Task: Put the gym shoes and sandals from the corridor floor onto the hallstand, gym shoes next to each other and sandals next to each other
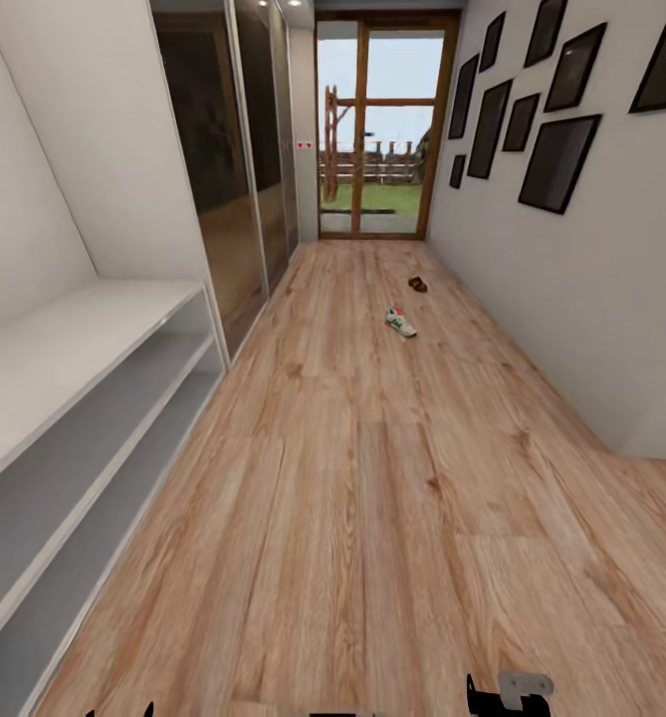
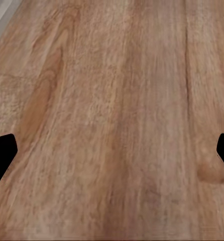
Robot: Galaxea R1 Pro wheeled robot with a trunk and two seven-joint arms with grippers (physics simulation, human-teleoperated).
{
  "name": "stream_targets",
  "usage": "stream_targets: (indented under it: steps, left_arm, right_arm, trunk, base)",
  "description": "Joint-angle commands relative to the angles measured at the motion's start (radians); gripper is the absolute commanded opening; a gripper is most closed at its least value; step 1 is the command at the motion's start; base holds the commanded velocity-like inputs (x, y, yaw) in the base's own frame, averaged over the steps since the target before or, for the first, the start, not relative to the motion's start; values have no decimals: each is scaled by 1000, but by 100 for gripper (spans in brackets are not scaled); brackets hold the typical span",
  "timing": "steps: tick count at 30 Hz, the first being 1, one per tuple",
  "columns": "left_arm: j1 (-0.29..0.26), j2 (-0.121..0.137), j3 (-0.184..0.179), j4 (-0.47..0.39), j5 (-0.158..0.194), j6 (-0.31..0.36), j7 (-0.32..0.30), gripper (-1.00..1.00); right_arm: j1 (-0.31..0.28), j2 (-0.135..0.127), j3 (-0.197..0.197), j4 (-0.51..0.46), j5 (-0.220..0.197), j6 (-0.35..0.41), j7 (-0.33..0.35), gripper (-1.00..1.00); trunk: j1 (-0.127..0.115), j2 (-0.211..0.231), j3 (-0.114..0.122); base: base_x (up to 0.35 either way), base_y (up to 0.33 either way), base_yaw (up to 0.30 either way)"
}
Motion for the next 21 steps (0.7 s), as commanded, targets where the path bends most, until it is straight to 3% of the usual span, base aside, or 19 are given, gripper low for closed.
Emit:
stream_targets:
  steps: [1, 21]
  left_arm:
    - [-1, 0, 2, 1, 9, 0, -10, 100]
    - [-1, 0, 2, 1, 9, -1, -10, 100]
  right_arm:
    - [0, 0, 9, 1, -8, -2, -3, 100]
    - [0, 0, 9, 1, -8, -2, -3, 100]
  trunk:
    - [0, 0, -1]
    - [0, 0, -1]
  base:
    - [337, 0, 0]
    - [337, 0, 0]
